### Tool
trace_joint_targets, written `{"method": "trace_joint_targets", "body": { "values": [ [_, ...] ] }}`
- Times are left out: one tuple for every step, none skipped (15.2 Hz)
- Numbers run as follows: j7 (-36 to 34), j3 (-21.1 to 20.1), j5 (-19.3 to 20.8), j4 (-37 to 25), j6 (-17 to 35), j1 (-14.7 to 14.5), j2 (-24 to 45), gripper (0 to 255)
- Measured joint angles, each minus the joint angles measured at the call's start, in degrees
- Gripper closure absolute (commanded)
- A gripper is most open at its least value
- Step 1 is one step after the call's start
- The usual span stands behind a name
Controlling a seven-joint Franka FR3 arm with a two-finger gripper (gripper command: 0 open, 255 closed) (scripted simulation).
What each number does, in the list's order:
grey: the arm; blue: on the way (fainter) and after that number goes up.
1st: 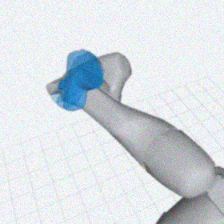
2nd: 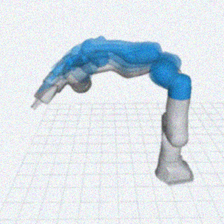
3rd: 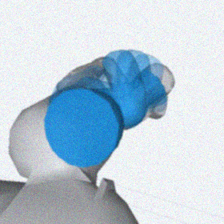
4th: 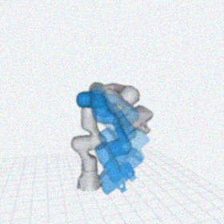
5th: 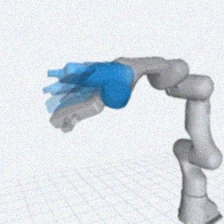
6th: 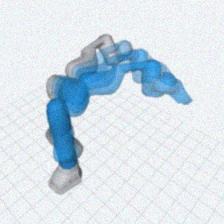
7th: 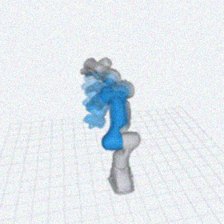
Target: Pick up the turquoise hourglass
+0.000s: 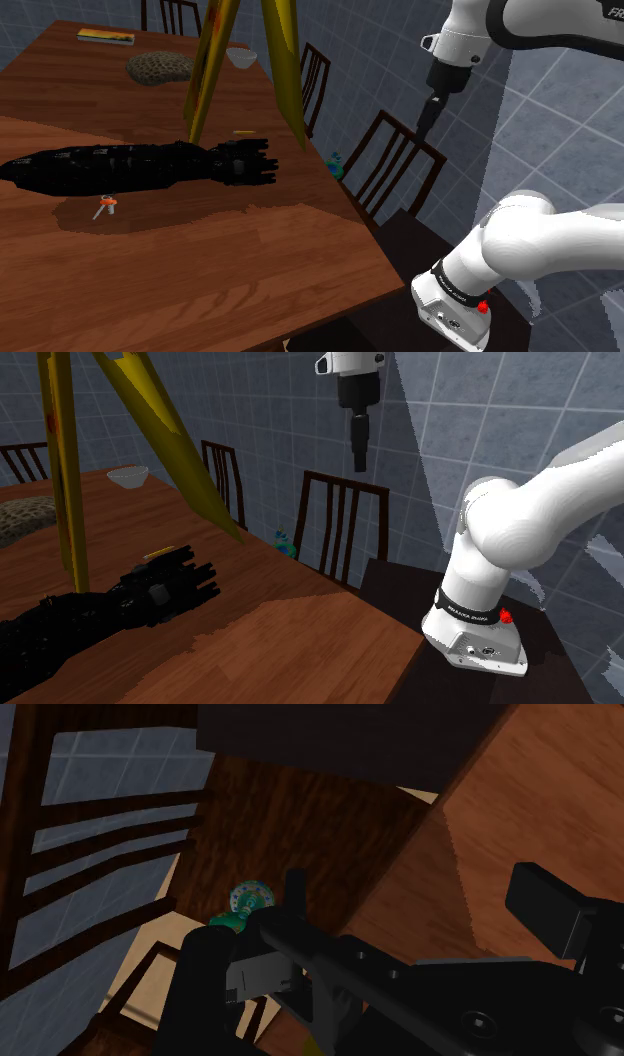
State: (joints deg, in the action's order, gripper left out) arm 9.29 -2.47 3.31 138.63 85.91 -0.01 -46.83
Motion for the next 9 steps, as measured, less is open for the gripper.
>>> {"method": "trace_joint_targets", "body": {
  "values": [
    [0.00, 0.00, 0.00, 0.00, 0.00, 0.00, 0.00, 0],
    [0.28, 0.32, 0.21, 0.59, 1.19, 0.10, 0.55, 0],
    [0.79, 0.84, 0.56, 1.05, 2.60, 0.28, 1.30, 0],
    [1.36, 1.44, 0.94, 1.64, 4.23, 0.47, 2.13, 0],
    [1.61, 1.79, 1.11, 2.28, 6.26, 0.56, 3.36, 0],
    [2.42, 2.66, 1.66, 2.48, 8.51, 0.89, 5.15, 0],
    [2.91, 3.16, 1.93, 2.50, 10.17, 1.04, 6.51, 0],
    [3.48, 3.77, 2.24, 3.42, 12.20, 1.23, 7.37, 0],
    [4.03, 4.36, 2.53, 3.66, 14.25, 1.41, 8.92, 0]
  ]
}}
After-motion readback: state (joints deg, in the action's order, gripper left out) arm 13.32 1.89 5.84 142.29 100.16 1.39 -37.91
